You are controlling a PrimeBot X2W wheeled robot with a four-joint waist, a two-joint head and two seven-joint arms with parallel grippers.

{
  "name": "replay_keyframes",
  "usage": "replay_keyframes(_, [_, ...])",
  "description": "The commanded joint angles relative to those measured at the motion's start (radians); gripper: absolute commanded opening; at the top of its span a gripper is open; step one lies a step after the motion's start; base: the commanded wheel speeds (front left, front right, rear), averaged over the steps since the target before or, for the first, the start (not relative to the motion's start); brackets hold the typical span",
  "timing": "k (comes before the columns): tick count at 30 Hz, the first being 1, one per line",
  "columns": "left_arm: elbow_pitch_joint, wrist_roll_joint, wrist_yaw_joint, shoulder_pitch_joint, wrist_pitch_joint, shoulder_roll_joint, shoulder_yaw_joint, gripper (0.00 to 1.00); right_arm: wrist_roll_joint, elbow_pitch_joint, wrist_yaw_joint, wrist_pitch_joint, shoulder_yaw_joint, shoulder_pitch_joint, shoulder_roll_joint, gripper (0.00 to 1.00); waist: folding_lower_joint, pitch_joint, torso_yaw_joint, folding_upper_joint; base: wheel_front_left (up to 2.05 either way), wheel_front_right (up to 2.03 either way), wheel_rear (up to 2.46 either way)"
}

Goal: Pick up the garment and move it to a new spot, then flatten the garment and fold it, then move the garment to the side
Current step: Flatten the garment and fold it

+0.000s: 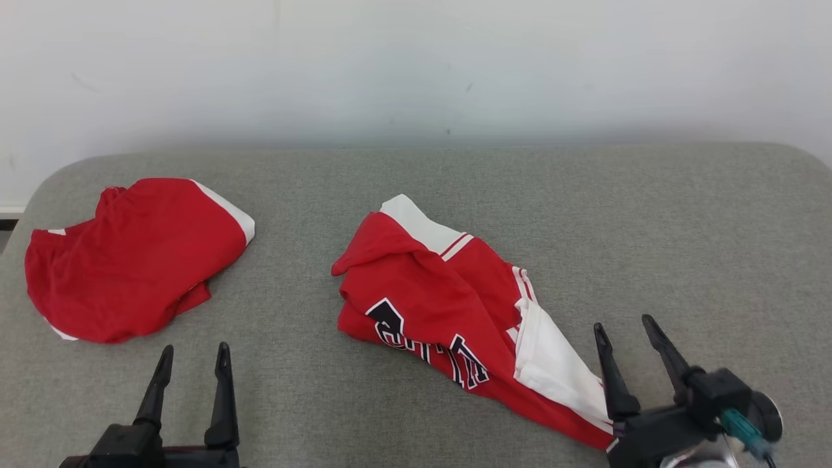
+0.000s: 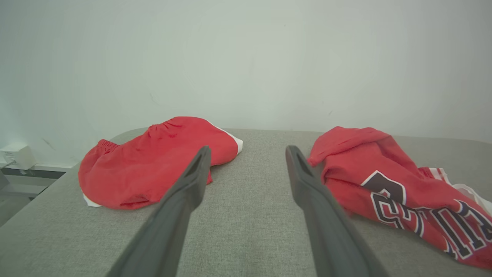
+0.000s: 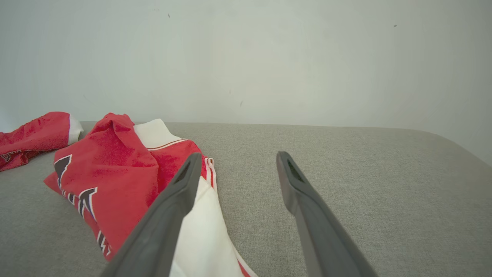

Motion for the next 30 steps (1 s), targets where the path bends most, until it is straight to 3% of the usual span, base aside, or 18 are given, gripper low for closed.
replay_keyframes(1, [0.0, 0.014, -0.004, -0.011, -0.003, -0.01, 0.003, 1.0, 0.003, 0.013, -0.002, 0.005, 0.012, -0.023, -0.015, 1.0, 0.0001, 0.005, 0.008, 0.0, 0.0, 0.0, 0.0])
replay_keyframes(13, [0.039, 0.054, -0.061, -0.046, -0.003, -0.084, 0.03, 1.0, 0.072, 0.293, -0.002, 0.1, 0.159, -0.302, -0.117, 1.0, 0.0001, 0.052, 0.113, 0.0, 0.0, 0.0, 0.0])
replay_keyframes(21, [0.065, 0.073, -0.087, -0.076, -0.003, -0.115, 0.039, 1.0, 0.125, 0.54, -0.002, 0.123, 0.229, -0.489, -0.151, 1.0, 0.0001, 0.09, 0.196, 0.0, 0.0, 0.0, 0.0])
replay_keyframes(29, [0.076, 0.076, -0.101, -0.091, -0.003, -0.13, 0.048, 1.0, 0.185, 0.728, -0.002, 0.179, 0.298, -0.577, -0.161, 1.0, 0.0001, 0.115, 0.238, 0.0, 0.0, 0.0, 0.0])
replay_keyframes(30, [0.077, 0.077, -0.103, -0.092, -0.003, -0.131, 0.049, 1.0, 0.197, 0.744, -0.002, 0.182, 0.304, -0.583, -0.161, 0.57, 0.0001, 0.117, 0.24, 0.0, 0.0, 0.0, 0.0])
